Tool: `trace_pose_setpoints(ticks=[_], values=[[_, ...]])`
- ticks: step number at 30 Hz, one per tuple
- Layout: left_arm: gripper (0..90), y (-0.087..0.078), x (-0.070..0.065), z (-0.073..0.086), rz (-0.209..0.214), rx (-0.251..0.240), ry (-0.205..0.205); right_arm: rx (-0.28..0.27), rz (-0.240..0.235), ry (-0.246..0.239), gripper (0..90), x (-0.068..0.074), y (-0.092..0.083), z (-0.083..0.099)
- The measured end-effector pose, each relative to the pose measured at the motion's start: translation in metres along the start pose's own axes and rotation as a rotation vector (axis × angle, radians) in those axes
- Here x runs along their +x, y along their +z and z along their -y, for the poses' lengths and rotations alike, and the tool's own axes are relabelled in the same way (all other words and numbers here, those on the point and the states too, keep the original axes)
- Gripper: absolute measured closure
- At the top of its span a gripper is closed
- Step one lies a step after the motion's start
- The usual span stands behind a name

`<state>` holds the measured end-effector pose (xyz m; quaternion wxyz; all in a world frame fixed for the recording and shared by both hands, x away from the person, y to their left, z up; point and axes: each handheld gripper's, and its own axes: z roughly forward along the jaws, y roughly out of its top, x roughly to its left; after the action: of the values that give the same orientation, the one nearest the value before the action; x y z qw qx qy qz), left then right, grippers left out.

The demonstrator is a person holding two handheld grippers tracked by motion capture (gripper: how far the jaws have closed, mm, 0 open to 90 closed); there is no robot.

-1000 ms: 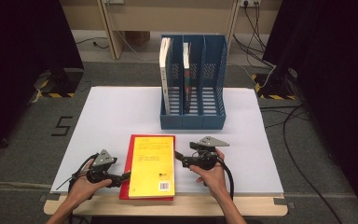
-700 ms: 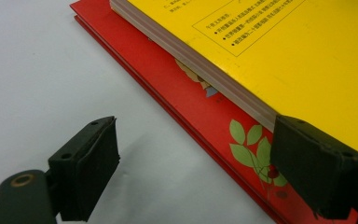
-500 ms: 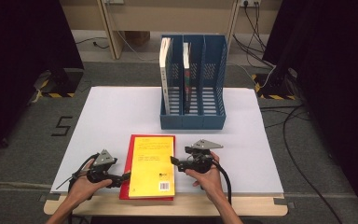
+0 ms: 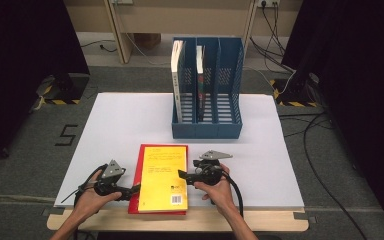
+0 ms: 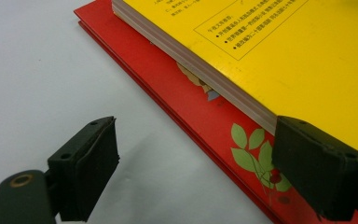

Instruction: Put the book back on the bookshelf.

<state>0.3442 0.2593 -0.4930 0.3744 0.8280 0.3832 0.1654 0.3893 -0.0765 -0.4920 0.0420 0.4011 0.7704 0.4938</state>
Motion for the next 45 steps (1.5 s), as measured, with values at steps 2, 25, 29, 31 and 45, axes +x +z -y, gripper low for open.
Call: trace_pose_setpoints(ticks=[2,25,29,31,45], values=[[13.8,0.000,0.000,0.000,-0.007,-0.001,0.001,0.004,0.000,0.004,21.7,-0.001,0.001,0.000],[13.7,0.007,-0.012,-0.004,0.014,-0.008,-0.009,0.044,-0.051,0.114,24.3,-0.007,0.019,0.002],[13.3,0.008,-0.011,-0.004,0.017,-0.009,-0.010,0.011,-0.093,0.225,27.5,-0.014,0.017,0.004],[13.0,0.008,-0.011,-0.004,0.018,-0.007,-0.010,0.006,-0.104,0.256,27.8,-0.014,0.017,0.005],[11.8,0.009,-0.010,-0.004,0.027,-0.008,-0.021,-0.017,-0.173,0.306,35.4,-0.014,0.009,0.006]])
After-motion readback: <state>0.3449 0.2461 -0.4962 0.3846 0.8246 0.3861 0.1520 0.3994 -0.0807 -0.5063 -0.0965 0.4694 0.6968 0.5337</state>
